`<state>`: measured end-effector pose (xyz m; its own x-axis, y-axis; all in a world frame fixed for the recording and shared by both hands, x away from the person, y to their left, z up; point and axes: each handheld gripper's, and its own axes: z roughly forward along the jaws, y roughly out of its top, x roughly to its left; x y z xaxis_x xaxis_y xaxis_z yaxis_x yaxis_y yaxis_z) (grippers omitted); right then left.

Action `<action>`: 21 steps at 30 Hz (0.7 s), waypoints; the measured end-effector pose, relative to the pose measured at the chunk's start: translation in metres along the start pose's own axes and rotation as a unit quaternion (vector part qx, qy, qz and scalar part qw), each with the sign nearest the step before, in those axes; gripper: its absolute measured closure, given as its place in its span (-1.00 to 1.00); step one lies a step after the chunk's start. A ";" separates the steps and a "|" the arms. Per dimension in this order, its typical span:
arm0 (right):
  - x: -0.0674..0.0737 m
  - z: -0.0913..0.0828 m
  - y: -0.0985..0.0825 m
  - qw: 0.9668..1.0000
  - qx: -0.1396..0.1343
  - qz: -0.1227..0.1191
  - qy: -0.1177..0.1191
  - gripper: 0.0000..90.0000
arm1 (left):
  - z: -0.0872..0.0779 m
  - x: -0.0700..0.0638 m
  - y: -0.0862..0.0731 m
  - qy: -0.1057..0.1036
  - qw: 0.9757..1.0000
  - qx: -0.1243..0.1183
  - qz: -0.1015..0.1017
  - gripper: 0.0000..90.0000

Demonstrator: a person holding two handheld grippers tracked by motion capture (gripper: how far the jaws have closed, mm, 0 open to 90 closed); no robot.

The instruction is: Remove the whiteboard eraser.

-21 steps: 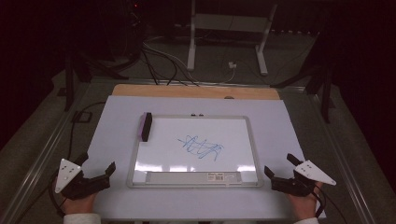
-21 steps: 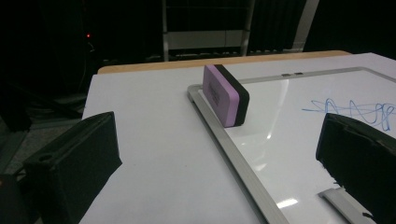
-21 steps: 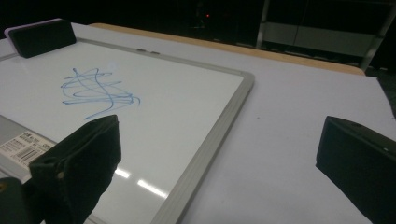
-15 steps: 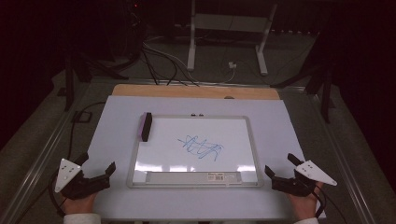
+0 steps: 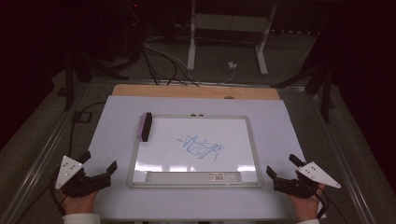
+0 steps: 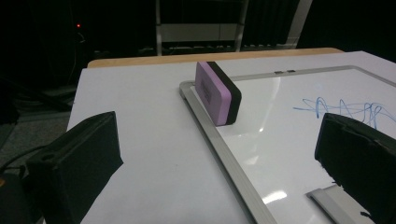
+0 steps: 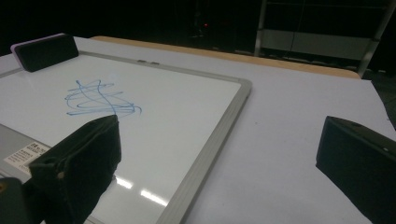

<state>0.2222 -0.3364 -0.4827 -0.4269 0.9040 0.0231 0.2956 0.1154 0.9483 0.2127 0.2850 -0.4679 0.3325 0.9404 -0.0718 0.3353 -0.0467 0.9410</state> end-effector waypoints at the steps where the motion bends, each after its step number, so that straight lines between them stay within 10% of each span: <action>1: 0.000 0.000 0.000 1.000 0.002 0.000 0.000 -0.99 | 0.000 0.000 0.000 0.000 1.000 0.000 0.000 -0.98; 21: -0.004 0.006 -0.003 1.000 0.010 0.012 -0.009 -0.99 | 0.034 0.001 0.037 -0.017 1.000 0.006 0.013 -0.99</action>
<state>0.2285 -0.3380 -0.4880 -0.4040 0.9139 0.0400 0.3233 0.1017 0.9408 0.2551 0.2730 -0.4439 0.3719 0.9264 -0.0588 0.3373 -0.0759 0.9383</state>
